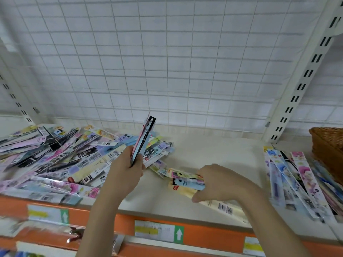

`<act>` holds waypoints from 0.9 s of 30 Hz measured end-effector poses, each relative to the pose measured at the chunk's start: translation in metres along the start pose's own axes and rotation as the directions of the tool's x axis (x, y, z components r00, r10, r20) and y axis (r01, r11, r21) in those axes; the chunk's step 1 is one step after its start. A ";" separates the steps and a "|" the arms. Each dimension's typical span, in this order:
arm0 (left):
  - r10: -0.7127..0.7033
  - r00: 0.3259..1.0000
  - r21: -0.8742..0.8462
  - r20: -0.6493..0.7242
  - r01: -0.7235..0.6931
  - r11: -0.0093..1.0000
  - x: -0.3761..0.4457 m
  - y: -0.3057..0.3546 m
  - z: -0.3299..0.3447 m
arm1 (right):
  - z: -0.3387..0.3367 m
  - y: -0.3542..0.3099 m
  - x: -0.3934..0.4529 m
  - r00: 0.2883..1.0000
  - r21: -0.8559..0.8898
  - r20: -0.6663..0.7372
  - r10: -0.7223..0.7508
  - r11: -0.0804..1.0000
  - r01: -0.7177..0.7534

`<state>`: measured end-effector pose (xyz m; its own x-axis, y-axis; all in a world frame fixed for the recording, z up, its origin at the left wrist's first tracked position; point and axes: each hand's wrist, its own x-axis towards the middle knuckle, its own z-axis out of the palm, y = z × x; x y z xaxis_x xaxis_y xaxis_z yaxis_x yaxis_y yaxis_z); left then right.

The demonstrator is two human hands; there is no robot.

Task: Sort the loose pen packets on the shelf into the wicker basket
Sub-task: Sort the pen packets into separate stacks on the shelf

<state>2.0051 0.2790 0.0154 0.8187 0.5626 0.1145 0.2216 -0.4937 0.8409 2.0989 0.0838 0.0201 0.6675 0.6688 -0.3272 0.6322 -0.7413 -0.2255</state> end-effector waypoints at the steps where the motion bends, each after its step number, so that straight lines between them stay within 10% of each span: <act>1: -0.003 1.000 -0.004 -0.004 0.003 1.000 0.000 -0.002 -0.002 | 0.001 -0.001 0.002 1.000 0.030 -0.007 -0.008 1.000 0.008; 15: 0.018 1.000 -0.049 0.003 -0.018 0.999 0.008 -0.012 -0.017 | -0.036 -0.001 -0.003 0.944 0.213 -0.325 0.048 0.977 0.024; 20: 0.036 0.999 -0.095 0.000 -0.036 0.995 0.019 -0.018 -0.037 | -0.061 -0.018 0.013 0.762 0.424 -0.634 0.131 0.883 0.202; 27: 0.019 0.994 -0.198 -0.112 -0.041 0.979 0.038 -0.029 -0.076 | -0.050 -0.035 0.062 0.456 0.673 -0.737 0.498 0.479 0.564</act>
<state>1.9900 0.3650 0.0358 0.7582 0.6240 0.1889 0.0787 -0.3752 0.9236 2.1376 0.1541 0.0537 0.9096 -0.0225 0.4149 0.4147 -0.0159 -0.9098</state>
